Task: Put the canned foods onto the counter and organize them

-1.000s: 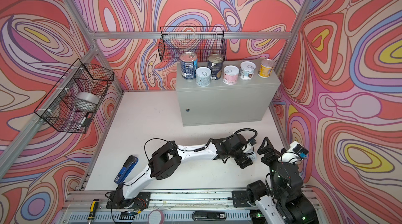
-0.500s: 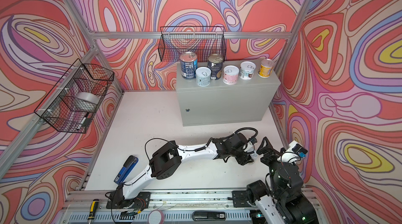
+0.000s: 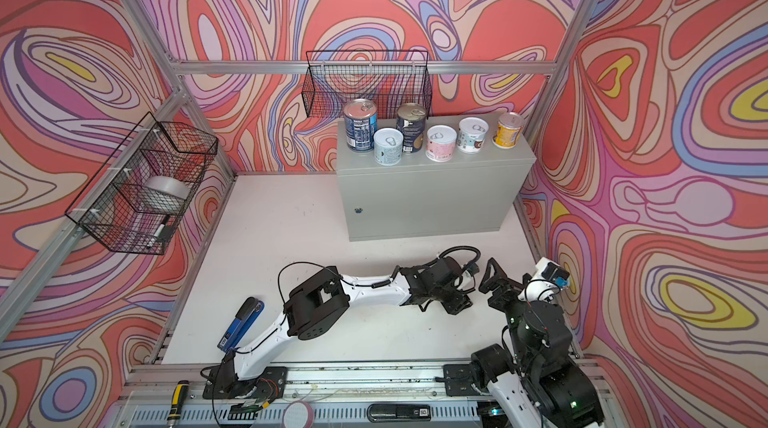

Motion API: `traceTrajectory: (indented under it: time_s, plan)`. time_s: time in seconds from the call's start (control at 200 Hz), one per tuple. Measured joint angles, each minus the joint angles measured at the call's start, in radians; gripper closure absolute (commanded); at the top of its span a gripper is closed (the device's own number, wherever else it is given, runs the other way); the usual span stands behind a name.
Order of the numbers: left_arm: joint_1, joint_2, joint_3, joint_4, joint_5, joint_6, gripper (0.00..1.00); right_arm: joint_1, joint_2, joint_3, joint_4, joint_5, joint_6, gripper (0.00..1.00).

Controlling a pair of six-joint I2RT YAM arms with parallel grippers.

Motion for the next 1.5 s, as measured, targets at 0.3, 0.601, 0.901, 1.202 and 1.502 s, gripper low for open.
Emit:
traceTrajectory:
  time_s: [0.3, 0.601, 0.901, 1.202, 1.502]
  plan:
    - [0.015, -0.073, -0.109, 0.037, -0.024, -0.013, 0.0, 0.0, 0.037, 0.0, 0.002, -0.008, -0.01, 0.04]
    - [0.017, -0.35, -0.429, 0.082, -0.14, 0.002, 0.0, 0.0, 0.23, -0.035, 0.183, -0.132, -0.076, 0.05]
    - [0.178, -0.837, -0.8, 0.119, -0.409, 0.013, 0.0, 0.001, 0.587, -0.274, 0.768, -0.098, -0.215, 0.04]
    - [0.429, -1.009, -1.052, 0.257, -0.738, 0.116, 0.0, -0.097, 1.014, -0.444, 1.384, 0.183, -0.441, 0.03]
    - [0.729, -1.02, -1.229, 0.509, -0.766, 0.245, 0.0, -0.237, 1.29, -0.391, 1.538, 0.103, -0.412, 0.03]
